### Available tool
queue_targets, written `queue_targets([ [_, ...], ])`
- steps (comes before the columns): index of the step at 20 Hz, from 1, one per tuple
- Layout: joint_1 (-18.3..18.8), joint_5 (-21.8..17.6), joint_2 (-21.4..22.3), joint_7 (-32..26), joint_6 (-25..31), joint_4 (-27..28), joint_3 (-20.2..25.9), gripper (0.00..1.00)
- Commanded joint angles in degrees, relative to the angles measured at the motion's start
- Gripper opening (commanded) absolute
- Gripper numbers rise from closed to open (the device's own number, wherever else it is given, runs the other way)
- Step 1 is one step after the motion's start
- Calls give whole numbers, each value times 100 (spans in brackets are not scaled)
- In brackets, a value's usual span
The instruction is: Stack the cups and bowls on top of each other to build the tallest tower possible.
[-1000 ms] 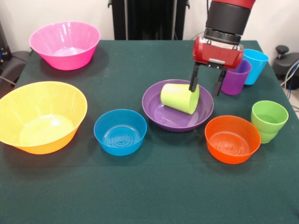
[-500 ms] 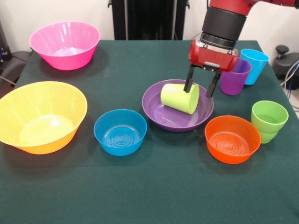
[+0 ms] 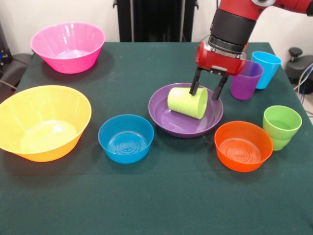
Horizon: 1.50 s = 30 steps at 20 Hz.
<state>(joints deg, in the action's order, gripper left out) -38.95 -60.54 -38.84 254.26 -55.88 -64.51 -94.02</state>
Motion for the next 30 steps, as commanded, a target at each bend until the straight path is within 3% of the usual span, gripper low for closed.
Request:
queue_targets([
  [1,231,223,-451,1838,-615,383,96,100],
  [19,349,428,-589,1834,-392,478,-176,100],
  [30,278,395,-460,1802,-659,606,167,100],
])
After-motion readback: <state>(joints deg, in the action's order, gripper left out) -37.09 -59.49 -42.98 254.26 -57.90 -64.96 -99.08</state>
